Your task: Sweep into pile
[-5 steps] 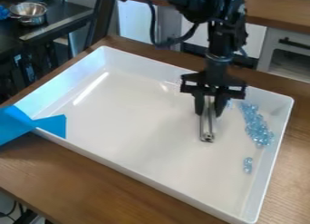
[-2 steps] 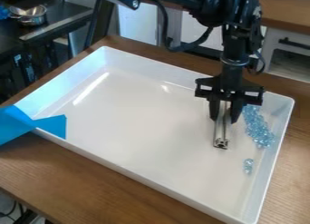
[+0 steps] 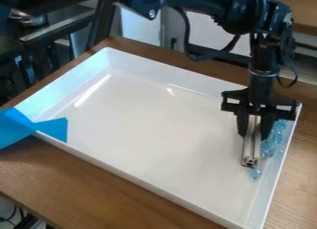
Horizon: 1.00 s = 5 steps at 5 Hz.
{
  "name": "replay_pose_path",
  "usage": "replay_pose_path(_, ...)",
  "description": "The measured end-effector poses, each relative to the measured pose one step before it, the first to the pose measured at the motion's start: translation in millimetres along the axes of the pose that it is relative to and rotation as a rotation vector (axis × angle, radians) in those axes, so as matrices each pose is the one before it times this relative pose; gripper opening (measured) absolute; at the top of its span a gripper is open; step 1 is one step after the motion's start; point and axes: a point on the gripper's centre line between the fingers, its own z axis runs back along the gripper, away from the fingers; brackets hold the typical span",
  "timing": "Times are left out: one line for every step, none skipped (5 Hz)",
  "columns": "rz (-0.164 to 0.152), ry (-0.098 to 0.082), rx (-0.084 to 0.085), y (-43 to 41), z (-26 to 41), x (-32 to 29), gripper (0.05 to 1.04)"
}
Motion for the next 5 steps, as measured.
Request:
replay_pose_path(0.0179,0.0092,-0.0234,10.48,12.38,-0.51,0.376)
replay_pose_path(0.0653,-0.0428,-0.0307,24.24,35.16,5.05,0.376)
replay_pose_path(0.0316,-0.0257,-0.0363,23.13,34.25,-0.09,0.376)
replay_pose_path(0.0907,-0.0337,0.0581,17.62,5.81,-13.62,0.376)
replay_pose_path(0.1815,0.0203,0.1774,12.93,-13.82,-25.12,0.376)
